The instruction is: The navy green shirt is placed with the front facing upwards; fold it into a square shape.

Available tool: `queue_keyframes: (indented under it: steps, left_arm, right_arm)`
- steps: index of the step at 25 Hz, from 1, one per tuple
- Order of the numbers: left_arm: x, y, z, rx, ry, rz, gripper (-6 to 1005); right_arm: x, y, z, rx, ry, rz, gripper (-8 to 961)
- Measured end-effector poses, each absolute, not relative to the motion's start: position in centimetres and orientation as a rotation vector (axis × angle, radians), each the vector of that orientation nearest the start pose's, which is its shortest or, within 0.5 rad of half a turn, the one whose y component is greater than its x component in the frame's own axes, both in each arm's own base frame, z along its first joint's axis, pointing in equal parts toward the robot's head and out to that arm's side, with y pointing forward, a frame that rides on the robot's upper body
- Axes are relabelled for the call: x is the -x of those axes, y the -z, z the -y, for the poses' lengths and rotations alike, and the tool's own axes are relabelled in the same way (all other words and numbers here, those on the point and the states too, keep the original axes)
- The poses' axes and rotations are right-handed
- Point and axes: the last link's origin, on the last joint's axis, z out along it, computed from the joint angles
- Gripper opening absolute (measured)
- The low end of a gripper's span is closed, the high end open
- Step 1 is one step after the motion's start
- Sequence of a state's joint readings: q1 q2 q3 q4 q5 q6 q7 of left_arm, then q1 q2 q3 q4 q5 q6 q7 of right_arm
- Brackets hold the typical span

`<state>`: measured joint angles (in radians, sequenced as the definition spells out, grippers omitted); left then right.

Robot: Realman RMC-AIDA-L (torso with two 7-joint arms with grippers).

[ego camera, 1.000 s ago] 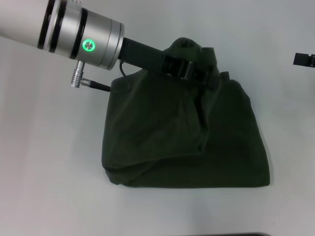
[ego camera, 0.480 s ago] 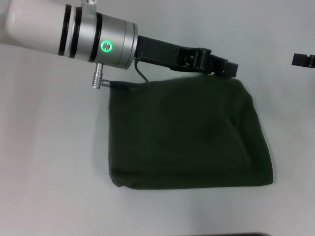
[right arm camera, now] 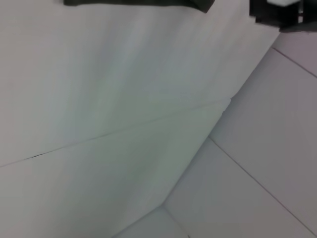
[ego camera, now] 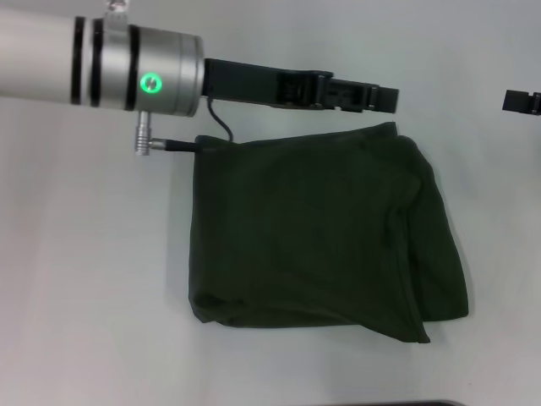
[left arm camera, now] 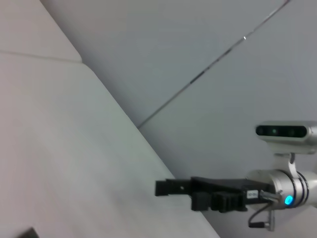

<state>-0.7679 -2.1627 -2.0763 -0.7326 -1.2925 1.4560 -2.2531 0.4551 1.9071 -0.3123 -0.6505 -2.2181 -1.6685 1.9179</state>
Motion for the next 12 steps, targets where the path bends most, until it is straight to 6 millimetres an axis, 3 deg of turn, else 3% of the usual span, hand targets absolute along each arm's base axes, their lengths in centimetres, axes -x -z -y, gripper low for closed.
queue_keyframes:
  steps: [2,12]
  left_arm:
    - [13.2,5.6,-36.0,2.851,0.745,1.378,652]
    - [17.5,2.8,-35.2,2.739,0.758,1.294,841]
  right_arm:
    - [-34.3,-9.7,-30.4,2.291,-0.72,-1.477,896]
    - [-34.6,-9.3,-28.2,2.353,-0.683,-1.572,895]
